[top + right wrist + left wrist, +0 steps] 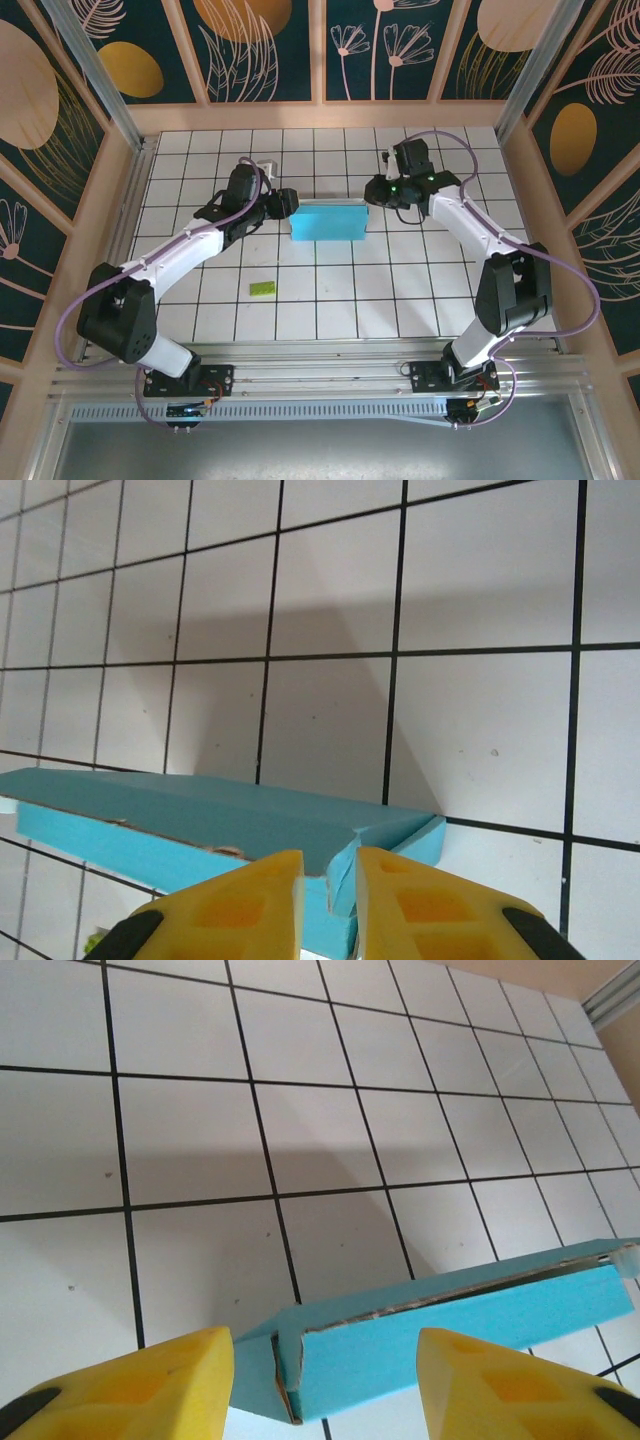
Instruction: Fold the paper box
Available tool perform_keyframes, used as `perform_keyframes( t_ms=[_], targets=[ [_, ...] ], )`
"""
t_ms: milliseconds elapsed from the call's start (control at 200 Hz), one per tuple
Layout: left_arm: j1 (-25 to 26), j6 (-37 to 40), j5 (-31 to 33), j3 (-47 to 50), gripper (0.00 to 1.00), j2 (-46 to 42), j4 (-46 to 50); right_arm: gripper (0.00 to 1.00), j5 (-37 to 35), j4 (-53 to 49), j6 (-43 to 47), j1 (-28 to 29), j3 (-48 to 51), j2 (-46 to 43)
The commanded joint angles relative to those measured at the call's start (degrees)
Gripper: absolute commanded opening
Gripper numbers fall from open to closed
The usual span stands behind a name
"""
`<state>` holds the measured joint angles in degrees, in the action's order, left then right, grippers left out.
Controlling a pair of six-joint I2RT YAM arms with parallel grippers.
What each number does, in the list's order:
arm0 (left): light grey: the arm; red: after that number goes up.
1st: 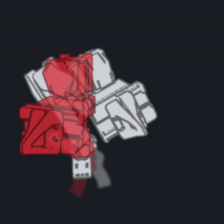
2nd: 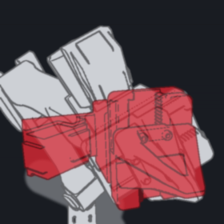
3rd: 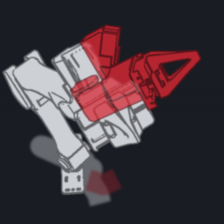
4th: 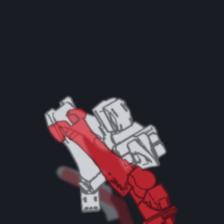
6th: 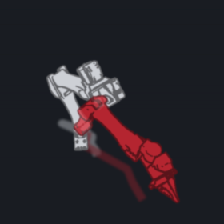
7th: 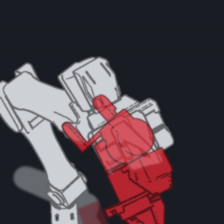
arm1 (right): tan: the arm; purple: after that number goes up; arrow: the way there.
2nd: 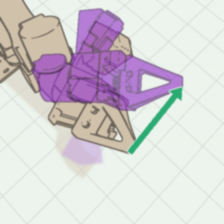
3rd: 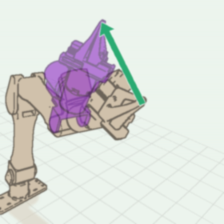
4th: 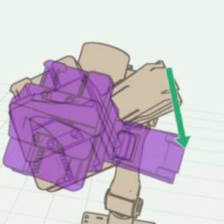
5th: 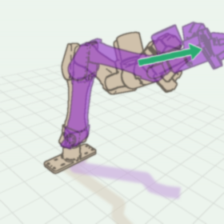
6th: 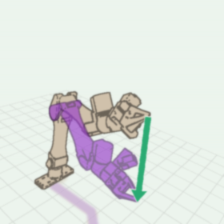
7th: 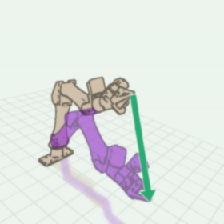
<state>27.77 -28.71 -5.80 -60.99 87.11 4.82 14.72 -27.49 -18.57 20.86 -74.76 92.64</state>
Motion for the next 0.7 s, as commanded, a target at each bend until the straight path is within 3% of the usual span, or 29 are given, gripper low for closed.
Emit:
perform_keyframes(
  t_ms=[0, 475, 696],
  targets=[
    [0.36, 1.21, -1.39, -1.33, 0.51, 0.76, 1.86, 0.21, -3.05, -1.31, 1.65, 1.26, 1.82, -1.92],
    [0.35, 0.32, -1.46, -1.15, 0.52, 0.96, 1.95, 0.16, -7.43, -0.19, 2.66, 3.15, 1.66, -0.83],
    [0.34, 0.23, -1.39, -0.88, 0.52, 1.04, 2.03, 0.06, -7.25, -0.68, 2.84, 3.31, 0.59, 0.18]
  ],
)
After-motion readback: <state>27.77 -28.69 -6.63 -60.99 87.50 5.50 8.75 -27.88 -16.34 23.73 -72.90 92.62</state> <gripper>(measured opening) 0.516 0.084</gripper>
